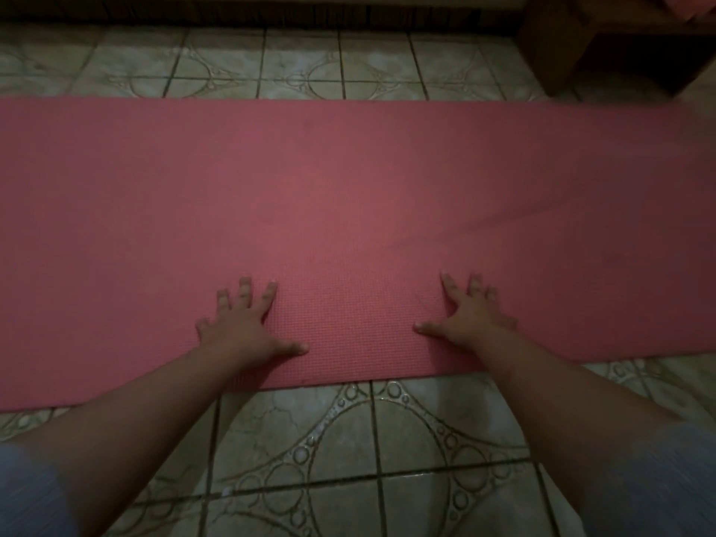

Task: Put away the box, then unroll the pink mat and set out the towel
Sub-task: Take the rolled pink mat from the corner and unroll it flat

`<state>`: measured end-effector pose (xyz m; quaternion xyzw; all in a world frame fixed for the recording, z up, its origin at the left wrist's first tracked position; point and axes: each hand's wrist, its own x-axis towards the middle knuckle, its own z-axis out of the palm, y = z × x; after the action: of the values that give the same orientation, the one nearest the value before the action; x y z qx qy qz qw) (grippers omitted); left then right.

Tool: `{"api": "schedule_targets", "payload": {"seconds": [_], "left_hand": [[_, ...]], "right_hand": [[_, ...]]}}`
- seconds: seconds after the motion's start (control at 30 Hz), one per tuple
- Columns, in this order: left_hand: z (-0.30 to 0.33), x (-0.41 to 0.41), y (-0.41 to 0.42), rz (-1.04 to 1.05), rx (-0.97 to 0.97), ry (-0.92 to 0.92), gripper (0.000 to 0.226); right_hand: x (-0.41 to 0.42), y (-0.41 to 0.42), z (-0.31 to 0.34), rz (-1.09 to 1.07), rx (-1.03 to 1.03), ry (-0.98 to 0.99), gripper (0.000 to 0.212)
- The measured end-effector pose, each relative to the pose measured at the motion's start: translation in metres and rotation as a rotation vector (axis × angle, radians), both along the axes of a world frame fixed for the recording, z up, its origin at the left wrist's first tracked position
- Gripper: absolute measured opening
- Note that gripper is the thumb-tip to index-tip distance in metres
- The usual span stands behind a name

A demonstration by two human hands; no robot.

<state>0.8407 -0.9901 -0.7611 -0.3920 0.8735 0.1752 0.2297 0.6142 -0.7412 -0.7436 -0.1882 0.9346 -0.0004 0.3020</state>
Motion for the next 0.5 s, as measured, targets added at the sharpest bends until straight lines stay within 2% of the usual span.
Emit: {"api": "schedule_targets", "payload": {"seconds": [0.33,0.5], "left_hand": [[0.012,-0.004,0.006,-0.004,-0.007,-0.039,0.126],[0.02,-0.017,0.025,-0.04,0.064,0.058,0.095]], "right_hand": [[0.018,0.01,0.005,0.044,0.018,0.018,0.11],[0.032,0.019,-0.004,0.068,-0.046,0.063,0.086]]}}
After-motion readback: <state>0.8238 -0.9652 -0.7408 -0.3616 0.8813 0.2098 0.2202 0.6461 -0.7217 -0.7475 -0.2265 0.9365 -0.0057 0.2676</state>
